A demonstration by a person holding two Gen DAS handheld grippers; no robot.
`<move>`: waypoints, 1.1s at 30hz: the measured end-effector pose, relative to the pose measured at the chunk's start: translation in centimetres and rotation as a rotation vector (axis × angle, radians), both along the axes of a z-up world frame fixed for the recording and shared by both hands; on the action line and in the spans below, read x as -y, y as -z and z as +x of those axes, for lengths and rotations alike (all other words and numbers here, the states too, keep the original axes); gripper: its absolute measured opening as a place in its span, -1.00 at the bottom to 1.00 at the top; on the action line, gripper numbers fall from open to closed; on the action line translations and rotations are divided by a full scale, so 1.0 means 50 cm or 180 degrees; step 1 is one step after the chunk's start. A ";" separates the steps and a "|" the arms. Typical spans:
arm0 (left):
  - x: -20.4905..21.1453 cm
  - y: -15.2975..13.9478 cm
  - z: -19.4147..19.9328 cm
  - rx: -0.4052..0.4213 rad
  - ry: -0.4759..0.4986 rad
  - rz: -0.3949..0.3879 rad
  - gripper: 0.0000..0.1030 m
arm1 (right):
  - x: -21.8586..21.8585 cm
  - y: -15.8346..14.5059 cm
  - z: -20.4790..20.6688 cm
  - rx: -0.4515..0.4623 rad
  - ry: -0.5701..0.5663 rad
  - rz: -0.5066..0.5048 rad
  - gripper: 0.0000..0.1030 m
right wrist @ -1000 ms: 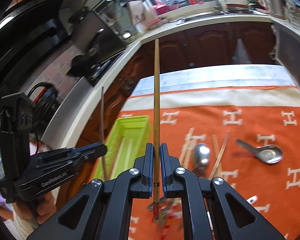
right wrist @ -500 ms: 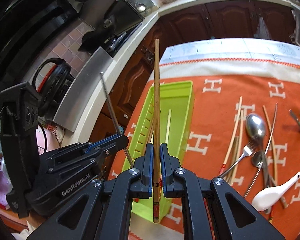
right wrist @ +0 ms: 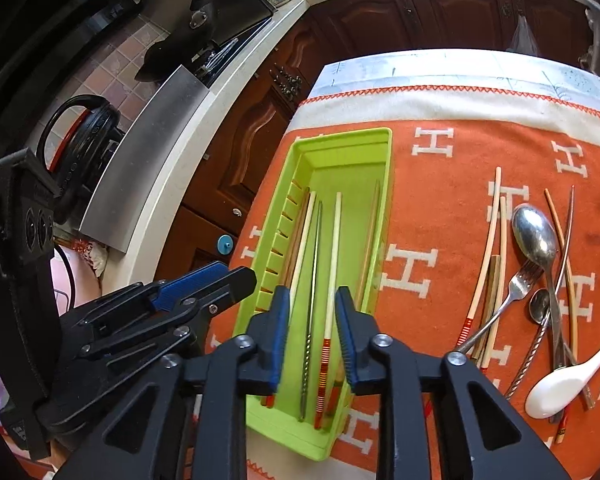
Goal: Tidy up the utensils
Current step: 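Release the metal chopstick into the green tray with the left tool while the right tool releases a wooden chopstick, then move the left tool back over the utensil pile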
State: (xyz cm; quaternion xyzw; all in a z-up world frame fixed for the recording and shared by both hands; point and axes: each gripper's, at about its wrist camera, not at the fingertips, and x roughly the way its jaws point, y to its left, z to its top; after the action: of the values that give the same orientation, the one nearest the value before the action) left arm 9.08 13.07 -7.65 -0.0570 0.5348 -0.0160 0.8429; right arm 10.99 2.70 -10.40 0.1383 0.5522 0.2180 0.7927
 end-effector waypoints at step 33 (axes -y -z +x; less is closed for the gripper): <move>0.113 -0.047 -0.027 0.0209 0.0366 0.0158 0.12 | 0.248 -0.065 -0.113 0.0159 0.0430 0.0032 -0.46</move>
State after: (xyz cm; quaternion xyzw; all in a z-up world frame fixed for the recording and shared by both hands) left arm 7.73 7.41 -5.32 -0.0047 0.5096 -0.0529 0.8588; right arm 5.34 -9.69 -7.16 0.1738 0.5205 0.1702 0.8185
